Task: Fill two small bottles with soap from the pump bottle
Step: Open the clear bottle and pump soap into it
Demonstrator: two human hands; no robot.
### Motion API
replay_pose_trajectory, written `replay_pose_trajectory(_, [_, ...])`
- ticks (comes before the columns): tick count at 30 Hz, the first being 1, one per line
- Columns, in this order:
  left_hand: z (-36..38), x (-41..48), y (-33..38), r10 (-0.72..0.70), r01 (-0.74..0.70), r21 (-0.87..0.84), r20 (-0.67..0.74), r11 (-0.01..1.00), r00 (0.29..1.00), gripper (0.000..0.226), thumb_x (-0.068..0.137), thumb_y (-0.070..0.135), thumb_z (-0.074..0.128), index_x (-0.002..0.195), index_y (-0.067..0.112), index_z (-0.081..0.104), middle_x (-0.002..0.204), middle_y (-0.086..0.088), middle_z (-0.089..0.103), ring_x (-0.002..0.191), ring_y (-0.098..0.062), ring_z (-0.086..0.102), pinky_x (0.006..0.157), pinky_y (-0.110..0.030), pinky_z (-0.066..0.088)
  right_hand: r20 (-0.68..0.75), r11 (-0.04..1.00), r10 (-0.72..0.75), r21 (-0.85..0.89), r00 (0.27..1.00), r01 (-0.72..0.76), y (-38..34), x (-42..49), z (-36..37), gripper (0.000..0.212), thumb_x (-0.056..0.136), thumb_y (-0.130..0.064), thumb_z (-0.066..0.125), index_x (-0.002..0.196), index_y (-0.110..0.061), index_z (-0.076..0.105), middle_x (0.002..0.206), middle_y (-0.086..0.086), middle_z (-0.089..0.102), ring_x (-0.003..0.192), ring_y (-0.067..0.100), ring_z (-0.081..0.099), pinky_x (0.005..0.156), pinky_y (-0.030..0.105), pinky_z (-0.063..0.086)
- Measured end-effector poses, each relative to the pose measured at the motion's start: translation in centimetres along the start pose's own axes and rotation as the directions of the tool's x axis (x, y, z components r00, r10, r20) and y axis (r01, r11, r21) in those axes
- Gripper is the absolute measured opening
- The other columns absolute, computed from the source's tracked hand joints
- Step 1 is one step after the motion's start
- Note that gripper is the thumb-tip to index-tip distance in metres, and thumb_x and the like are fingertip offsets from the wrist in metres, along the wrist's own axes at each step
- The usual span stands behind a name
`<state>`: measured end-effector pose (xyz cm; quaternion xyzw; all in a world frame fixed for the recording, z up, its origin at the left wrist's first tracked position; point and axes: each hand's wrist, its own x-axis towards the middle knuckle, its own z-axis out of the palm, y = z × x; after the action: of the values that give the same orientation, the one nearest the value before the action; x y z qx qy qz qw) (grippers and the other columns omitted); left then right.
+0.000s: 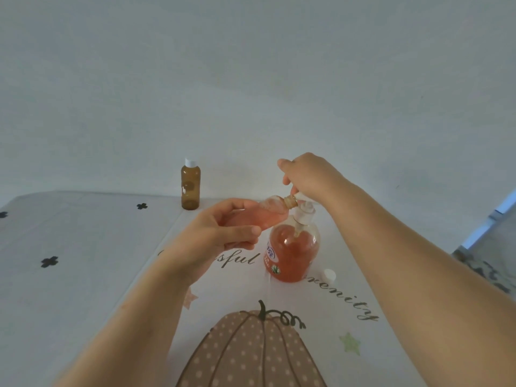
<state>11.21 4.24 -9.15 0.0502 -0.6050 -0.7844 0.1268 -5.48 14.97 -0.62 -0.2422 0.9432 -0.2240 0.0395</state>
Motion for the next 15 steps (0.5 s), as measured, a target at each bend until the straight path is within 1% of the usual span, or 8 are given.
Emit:
replay_pose_trajectory(4, [0.05, 0.10, 0.03, 0.020, -0.020, -0.021, 0.009, 1.000, 1.000, 0.038, 0.064, 0.002, 0.083, 0.096, 0.021, 0.076, 0.101, -0.010, 0.070, 0.080, -0.024, 0.067, 0.077, -0.031, 0.058, -0.013, 0.999, -0.005, -0.033, 1.000, 0.004, -0.23, -0.17, 0.00, 0.048, 0.101, -0.046, 0.036, 0.102, -0.010, 0.069, 0.095, 0.007, 0.073, 0.087, 0.026, 0.068, 0.087, 0.039, 0.053])
replay_pose_trajectory(5, [0.14, 0.17, -0.09, 0.023, -0.022, -0.030, 0.016, 0.999, 1.000, 0.038, 0.065, 0.000, 0.083, 0.096, 0.021, 0.075, 0.105, -0.012, 0.070, 0.084, -0.027, 0.068, 0.078, -0.032, 0.058, -0.016, 0.999, 0.000, -0.037, 1.000, 0.000, -0.27, -0.17, 0.01, 0.048, 0.101, -0.046, 0.036, 0.100, -0.010, 0.069, 0.094, 0.007, 0.073, 0.086, 0.026, 0.068, 0.086, 0.038, 0.053])
replay_pose_trajectory(7, [0.33, 0.33, -0.47, 0.027, -0.025, -0.049, 0.053, 0.999, 0.998, 0.039, 0.068, -0.002, 0.079, 0.099, 0.020, 0.072, 0.120, -0.020, 0.067, 0.103, -0.039, 0.067, 0.081, -0.036, 0.054, -0.022, 0.999, 0.012, -0.053, 1.000, -0.013, -0.38, -0.18, 0.10, 0.049, 0.100, -0.045, 0.035, 0.099, -0.011, 0.070, 0.093, 0.006, 0.073, 0.084, 0.026, 0.069, 0.083, 0.037, 0.052])
replay_pose_trajectory(8, [0.40, 0.39, -0.67, 0.027, -0.024, -0.052, 0.066, 0.998, 0.997, 0.039, 0.069, -0.002, 0.077, 0.100, 0.021, 0.071, 0.122, -0.021, 0.066, 0.107, -0.041, 0.065, 0.083, -0.039, 0.053, -0.028, 0.998, 0.014, -0.061, 1.000, -0.016, -0.38, -0.14, 0.15, 0.049, 0.100, -0.045, 0.035, 0.098, -0.011, 0.070, 0.092, 0.006, 0.073, 0.083, 0.026, 0.069, 0.081, 0.036, 0.052])
replay_pose_trajectory(10, [0.58, 0.47, -0.76, 0.015, -0.013, -0.029, 0.058, 0.999, 0.998, 0.039, 0.068, -0.001, 0.077, 0.096, 0.024, 0.070, 0.112, -0.018, 0.071, 0.094, -0.035, 0.067, 0.087, -0.043, 0.053, -0.039, 0.998, 0.014, -0.065, 0.999, -0.017, -0.39, -0.04, 0.23, 0.049, 0.100, -0.044, 0.034, 0.097, -0.011, 0.070, 0.091, 0.006, 0.073, 0.082, 0.026, 0.068, 0.079, 0.035, 0.051])
replay_pose_trajectory(12, [0.65, 0.52, -0.72, 0.010, -0.011, 0.038, 0.042, 0.999, 0.999, 0.040, 0.068, -0.002, 0.080, 0.097, 0.022, 0.068, 0.104, -0.017, 0.072, 0.082, -0.025, 0.066, 0.086, -0.040, 0.054, -0.040, 0.997, 0.008, -0.070, 0.999, -0.011, -0.48, -0.01, 0.31, 0.049, 0.100, -0.042, 0.033, 0.097, -0.010, 0.070, 0.090, 0.007, 0.074, 0.083, 0.026, 0.068, 0.079, 0.036, 0.051])
replay_pose_trajectory(14, [0.61, 0.60, -0.72, 0.007, -0.009, 0.107, 0.026, 0.994, 1.000, 0.041, 0.071, -0.005, 0.080, 0.102, 0.018, 0.067, 0.094, -0.010, 0.073, 0.076, -0.019, 0.066, 0.075, -0.030, 0.055, -0.039, 0.998, 0.011, -0.064, 0.999, -0.013, -0.38, 0.10, 0.52, 0.049, 0.100, -0.040, 0.032, 0.099, -0.010, 0.070, 0.091, 0.007, 0.073, 0.084, 0.027, 0.068, 0.080, 0.036, 0.051])
replay_pose_trajectory(15, [0.62, 0.61, -0.71, 0.007, -0.009, 0.141, 0.010, 0.990, 1.000, 0.040, 0.072, -0.005, 0.079, 0.104, 0.016, 0.067, 0.089, -0.005, 0.073, 0.073, -0.016, 0.065, 0.068, -0.024, 0.053, -0.036, 0.998, 0.016, -0.056, 0.999, -0.018, -0.31, 0.00, 0.68, 0.047, 0.101, -0.038, 0.032, 0.100, -0.010, 0.069, 0.093, 0.008, 0.073, 0.085, 0.028, 0.067, 0.081, 0.036, 0.052])
